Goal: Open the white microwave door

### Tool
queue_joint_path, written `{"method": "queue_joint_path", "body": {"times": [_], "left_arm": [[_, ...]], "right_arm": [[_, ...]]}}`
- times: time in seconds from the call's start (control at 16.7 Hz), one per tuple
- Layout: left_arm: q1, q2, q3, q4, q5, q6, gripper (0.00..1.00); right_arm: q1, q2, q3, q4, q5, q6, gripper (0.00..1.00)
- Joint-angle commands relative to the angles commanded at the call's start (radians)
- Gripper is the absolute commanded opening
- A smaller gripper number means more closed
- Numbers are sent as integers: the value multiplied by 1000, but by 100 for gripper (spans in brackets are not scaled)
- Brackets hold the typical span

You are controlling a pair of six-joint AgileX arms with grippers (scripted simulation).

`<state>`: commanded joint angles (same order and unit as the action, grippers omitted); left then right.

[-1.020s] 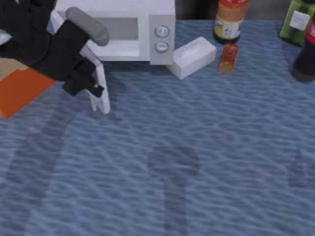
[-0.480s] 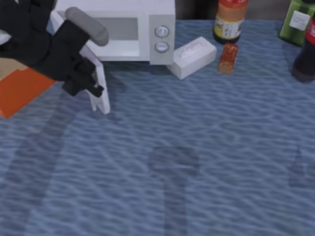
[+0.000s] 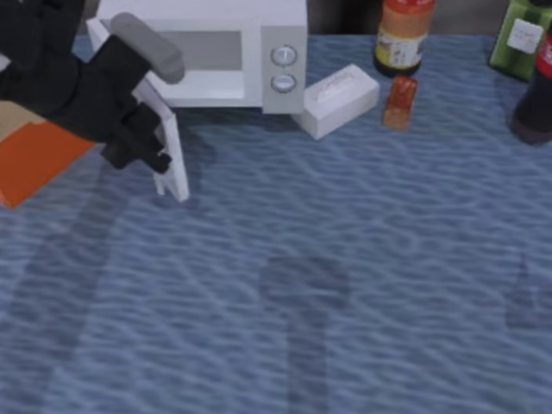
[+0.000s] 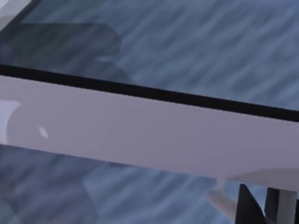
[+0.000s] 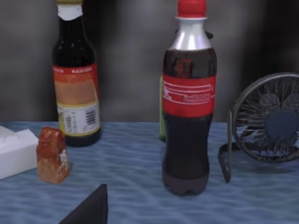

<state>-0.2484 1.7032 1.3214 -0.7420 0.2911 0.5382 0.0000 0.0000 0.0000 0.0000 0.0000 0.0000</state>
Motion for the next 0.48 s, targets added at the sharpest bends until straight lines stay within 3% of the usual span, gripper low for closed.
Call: {"method": "queue_joint_path", "body": {"times": [0.48], "left_arm": [[61,-13,-8,-48,62,144,0]], "right_arm": [[0,0,0,0,0,0,100]]}}
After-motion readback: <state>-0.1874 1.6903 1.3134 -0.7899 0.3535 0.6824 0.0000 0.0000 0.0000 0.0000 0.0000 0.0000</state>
